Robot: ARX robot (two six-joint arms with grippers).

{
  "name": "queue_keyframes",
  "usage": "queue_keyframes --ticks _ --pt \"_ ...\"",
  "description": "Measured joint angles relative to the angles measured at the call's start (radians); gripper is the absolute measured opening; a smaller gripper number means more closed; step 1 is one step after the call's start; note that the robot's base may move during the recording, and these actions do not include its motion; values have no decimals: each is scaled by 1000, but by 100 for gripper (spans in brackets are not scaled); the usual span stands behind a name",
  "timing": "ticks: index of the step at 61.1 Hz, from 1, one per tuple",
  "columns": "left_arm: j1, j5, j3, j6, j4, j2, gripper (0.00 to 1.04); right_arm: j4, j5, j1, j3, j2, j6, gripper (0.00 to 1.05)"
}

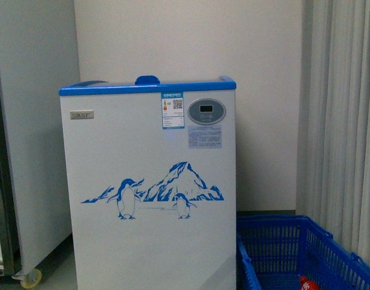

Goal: Put drink in fridge

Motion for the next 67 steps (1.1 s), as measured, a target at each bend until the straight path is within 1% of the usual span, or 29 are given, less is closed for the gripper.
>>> queue_keyframes --ticks 67 --pt "0 0 0 0 0 0 97 0 0 0 0 0 0 97"
